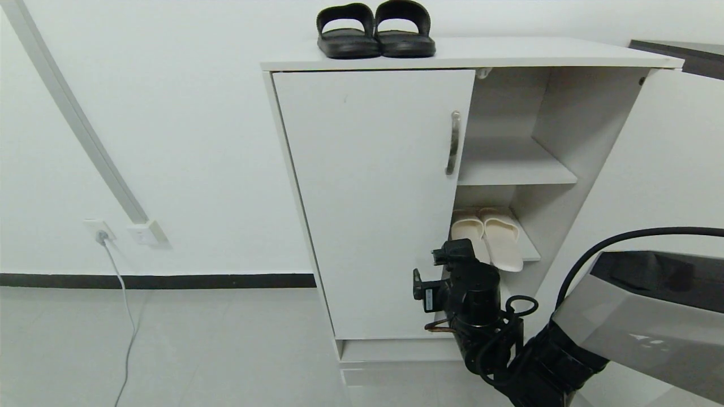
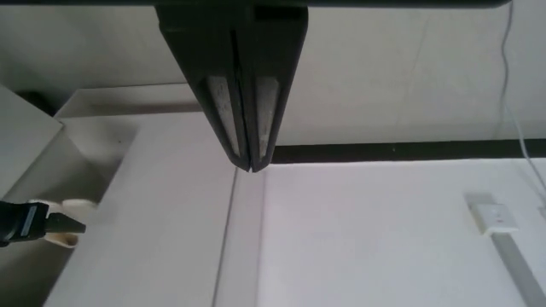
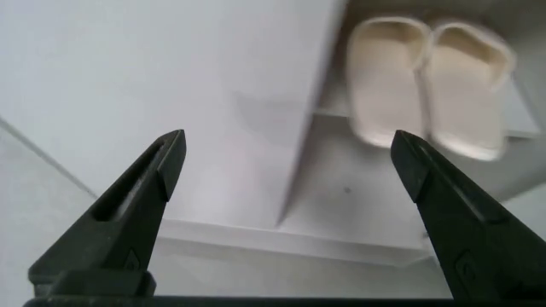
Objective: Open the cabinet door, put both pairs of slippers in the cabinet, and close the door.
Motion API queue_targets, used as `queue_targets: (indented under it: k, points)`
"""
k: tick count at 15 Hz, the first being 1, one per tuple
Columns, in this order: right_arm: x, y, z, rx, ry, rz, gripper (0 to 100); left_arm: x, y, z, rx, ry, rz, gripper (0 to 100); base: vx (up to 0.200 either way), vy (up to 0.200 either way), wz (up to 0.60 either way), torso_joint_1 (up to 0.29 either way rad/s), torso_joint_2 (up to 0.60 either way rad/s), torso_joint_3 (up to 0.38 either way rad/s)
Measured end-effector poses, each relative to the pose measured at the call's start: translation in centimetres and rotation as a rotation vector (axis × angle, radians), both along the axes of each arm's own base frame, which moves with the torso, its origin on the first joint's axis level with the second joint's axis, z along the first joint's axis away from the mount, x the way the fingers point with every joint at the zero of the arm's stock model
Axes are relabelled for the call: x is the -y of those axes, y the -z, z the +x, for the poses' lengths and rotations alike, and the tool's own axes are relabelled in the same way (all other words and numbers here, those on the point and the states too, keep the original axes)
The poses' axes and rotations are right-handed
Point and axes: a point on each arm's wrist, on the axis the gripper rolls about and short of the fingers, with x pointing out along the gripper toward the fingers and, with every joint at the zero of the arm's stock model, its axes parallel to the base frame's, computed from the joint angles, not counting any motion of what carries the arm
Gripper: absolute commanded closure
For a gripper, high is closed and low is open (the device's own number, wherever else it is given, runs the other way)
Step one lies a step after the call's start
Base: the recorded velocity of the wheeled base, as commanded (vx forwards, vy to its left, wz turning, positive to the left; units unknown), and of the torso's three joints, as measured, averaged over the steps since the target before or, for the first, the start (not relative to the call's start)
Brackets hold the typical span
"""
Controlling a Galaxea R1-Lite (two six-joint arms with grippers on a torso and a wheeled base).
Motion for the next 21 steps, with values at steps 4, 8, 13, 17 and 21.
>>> queue_targets:
  k: [4, 8, 13, 17, 21]
  points:
    - [-0.14, 0.08, -0.09, 0.004, -0.004, 0.009, 0, 0.0, 0.0, 0.0, 0.0, 0.0, -0.001, 100, 0.0, 0.0, 0.0, 0.0, 0.0, 0.0]
    - [-0.2, -0.43, -0.01, 0.042, -0.029, 0.05, 0, 0.0, 0.0, 0.0, 0.0, -0.001, -0.002, 100, 0.0, 0.0, 0.0, 0.0, 0.0, 0.0]
    - [0.67, -0.29, -0.12, 0.1, -0.071, 0.03, 0, 0.0, 0.0, 0.0, -0.001, -0.001, -0.004, 100, 0.0, 0.0, 0.0, 0.0, 0.0, 0.0]
    - [0.68, 0.17, -0.11, 0.106, -0.078, 0.016, 0, -0.04, 0.0, 0.0, -0.001, -0.018, -0.008, 100, 0.0, 0.0, 0.0, 0.0, 0.0, 0.0]
    - [0.55, 0.25, -0.23, 0.107, -0.084, 0.016, 0, -0.04, 0.04, 0.0, -0.003, -0.016, -0.006, 100, 0.0, 0.0, 0.0, 0.008, -0.14, -0.173]
